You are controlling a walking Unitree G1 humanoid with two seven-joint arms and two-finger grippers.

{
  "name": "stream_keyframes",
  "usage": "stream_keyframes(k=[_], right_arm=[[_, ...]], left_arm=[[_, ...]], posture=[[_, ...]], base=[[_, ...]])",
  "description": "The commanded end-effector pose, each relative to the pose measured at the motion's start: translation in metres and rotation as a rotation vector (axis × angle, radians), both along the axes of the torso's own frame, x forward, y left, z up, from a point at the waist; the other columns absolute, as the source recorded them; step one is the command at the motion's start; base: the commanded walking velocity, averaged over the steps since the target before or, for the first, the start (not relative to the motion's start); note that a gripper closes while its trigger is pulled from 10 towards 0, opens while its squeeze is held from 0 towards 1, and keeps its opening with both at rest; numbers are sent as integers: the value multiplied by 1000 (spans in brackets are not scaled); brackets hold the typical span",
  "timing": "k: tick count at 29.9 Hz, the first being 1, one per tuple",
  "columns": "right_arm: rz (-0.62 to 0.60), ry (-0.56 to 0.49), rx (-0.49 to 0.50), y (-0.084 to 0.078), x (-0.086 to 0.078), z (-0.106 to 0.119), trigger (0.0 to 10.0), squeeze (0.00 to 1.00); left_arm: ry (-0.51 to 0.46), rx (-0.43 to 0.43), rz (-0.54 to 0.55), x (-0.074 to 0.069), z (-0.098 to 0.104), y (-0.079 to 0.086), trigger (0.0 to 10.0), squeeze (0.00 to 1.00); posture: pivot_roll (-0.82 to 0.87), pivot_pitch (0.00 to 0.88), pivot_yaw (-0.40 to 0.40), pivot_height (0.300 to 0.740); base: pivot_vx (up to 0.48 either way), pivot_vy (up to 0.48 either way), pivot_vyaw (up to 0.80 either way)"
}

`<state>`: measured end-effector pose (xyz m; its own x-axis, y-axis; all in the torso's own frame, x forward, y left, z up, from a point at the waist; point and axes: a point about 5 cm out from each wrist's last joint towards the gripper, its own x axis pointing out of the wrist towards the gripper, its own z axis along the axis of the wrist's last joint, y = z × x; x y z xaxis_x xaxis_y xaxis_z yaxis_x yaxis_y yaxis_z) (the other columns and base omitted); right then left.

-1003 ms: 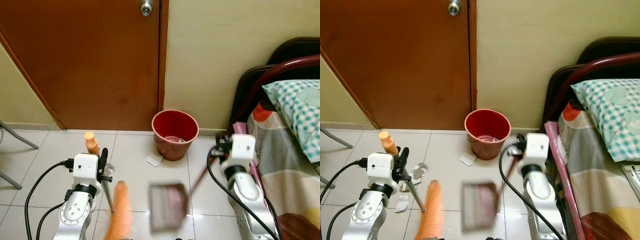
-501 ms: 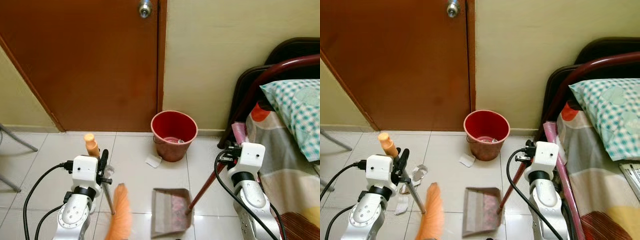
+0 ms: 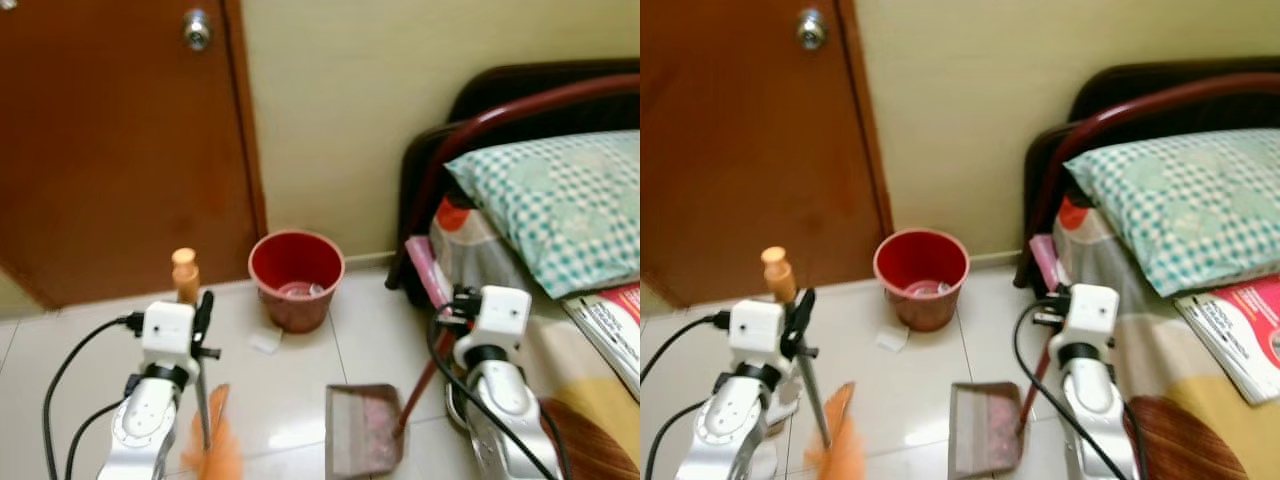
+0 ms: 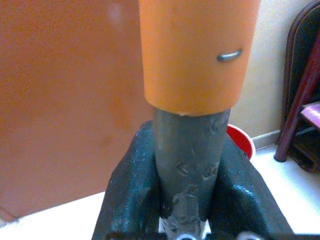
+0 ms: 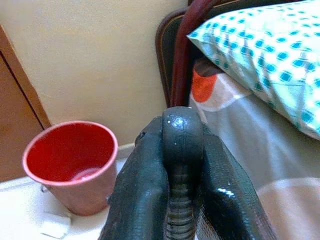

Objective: Sweep floor

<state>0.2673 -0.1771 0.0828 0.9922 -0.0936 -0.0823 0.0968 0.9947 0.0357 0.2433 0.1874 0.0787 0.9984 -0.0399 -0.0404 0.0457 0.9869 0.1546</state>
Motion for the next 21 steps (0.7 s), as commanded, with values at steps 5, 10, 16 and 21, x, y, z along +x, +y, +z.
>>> stream_keyframes(k=[5,10,16,21], right_arm=[[-11,-25,4,-6,2,4,10000,0],[-7,-21,-2,-5,3,4,10000,0],[-1,-17,-5,-5,4,3,10000,0],[1,-16,-10,-4,5,3,10000,0]], left_arm=[[-35,6,-10,5,7,-5,10000,0],[-41,1,-10,6,8,-7,10000,0],[-50,10,9,8,9,-6,10000,0],[-46,28,56,10,9,0,10000,0]], posture=[[51,103,14,740],[48,104,12,740],[48,107,10,740],[46,110,10,740]], base=[[254,263,-514],[257,267,-428],[250,269,-200],[0,0,0]])
